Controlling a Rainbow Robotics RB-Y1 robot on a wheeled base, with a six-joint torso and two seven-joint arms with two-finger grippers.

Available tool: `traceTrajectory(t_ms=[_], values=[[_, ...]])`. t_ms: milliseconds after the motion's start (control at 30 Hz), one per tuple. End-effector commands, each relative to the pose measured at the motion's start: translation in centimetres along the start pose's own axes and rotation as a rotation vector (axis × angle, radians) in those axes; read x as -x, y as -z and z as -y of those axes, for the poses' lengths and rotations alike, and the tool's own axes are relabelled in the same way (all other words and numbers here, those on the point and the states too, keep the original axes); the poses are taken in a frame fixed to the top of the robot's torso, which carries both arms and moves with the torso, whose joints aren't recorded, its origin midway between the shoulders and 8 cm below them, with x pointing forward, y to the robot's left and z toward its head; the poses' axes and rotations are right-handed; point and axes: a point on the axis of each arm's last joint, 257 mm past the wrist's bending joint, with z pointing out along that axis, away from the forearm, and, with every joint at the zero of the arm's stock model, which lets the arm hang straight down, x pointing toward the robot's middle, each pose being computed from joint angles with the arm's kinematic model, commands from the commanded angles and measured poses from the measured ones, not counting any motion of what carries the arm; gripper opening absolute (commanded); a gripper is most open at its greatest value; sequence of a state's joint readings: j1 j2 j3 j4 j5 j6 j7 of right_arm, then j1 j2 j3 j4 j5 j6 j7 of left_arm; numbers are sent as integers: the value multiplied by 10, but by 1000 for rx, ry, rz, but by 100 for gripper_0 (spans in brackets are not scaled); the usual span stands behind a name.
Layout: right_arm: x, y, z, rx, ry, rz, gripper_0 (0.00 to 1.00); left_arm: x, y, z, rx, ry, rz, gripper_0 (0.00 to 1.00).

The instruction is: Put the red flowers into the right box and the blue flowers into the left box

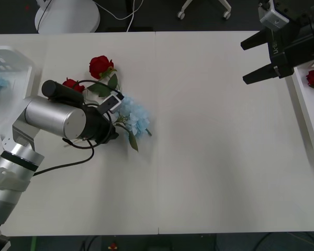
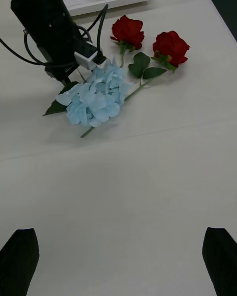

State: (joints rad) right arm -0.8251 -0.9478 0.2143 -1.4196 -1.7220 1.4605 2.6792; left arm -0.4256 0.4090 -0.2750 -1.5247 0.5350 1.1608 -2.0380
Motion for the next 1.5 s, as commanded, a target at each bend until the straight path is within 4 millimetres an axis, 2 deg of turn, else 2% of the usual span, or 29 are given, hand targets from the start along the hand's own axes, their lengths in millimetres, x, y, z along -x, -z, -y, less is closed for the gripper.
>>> traceTrajectory(t_ms=[33, 300, 367, 467, 567, 633, 667, 733, 767, 833, 867, 933, 967, 1033, 1067, 1167, 1200, 1233, 1267, 1367, 1400, 1467, 1500], values=[[1, 10, 1, -16, 45, -16, 96, 35, 0, 2, 13, -102, 41, 0], [1, 10, 1, -16, 45, -16, 96, 37, 3, -6, 21, -75, 56, 0], [1, 10, 1, -16, 45, -16, 96, 42, 10, -13, 30, -56, 73, 0], [1, 10, 1, -16, 45, -16, 96, 53, 32, -31, 47, -30, 108, 0], [1, 10, 1, -16, 45, -16, 96, 68, 68, -47, 38, 12, 165, 0], [1, 10, 1, -16, 45, -16, 96, 77, 104, -64, 38, 53, 221, 0], [1, 10, 1, -16, 45, -16, 96, 79, 113, -69, 38, 66, 236, 0], [1, 10, 1, -16, 45, -16, 96, 84, 153, -91, 28, 134, 310, 0], [1, 10, 1, -16, 45, -16, 96, 84, 162, -97, 24, 154, 329, 0], [1, 10, 1, -16, 45, -16, 96, 75, 204, -130, 25, 249, 413, 0], [1, 10, 1, -16, 45, -16, 96, 71, 212, -137, 29, 267, 424, 0], [1, 10, 1, -16, 45, -16, 96, 48, 246, -172, 72, 347, 461, 0], [1, 10, 1, -16, 45, -16, 96, 41, 252, -181, 84, 366, 464, 0], [1, 10, 1, -16, 45, -16, 96, 9, 273, -215, 148, 438, 459, 0], [1, 10, 1, -16, 45, -16, 96, 2, 277, -222, 165, 453, 456, 0], [1, 10, 1, -16, 45, -16, 96, -46, 300, -271, 295, 556, 432, 0], [1, 10, 1, -16, 45, -16, 96, -54, 305, -278, 316, 574, 427, 0], [1, 10, 1, -16, 45, -16, 96, -75, 313, -294, 360, 615, 405, 0], [1, 10, 1, -16, 45, -16, 96, -83, 315, -299, 374, 631, 397, 0], [1, 10, 1, -16, 45, -16, 96, -133, 325, -329, 469, 723, 331, 0], [1, 10, 1, -16, 45, -16, 96, -141, 325, -334, 482, 740, 322, 0], [1, 10, 1, -16, 45, -16, 96, -170, 328, -351, 537, 786, 281, 0], [1, 10, 1, -16, 45, -16, 96, -177, 327, -354, 545, 799, 271, 0]])
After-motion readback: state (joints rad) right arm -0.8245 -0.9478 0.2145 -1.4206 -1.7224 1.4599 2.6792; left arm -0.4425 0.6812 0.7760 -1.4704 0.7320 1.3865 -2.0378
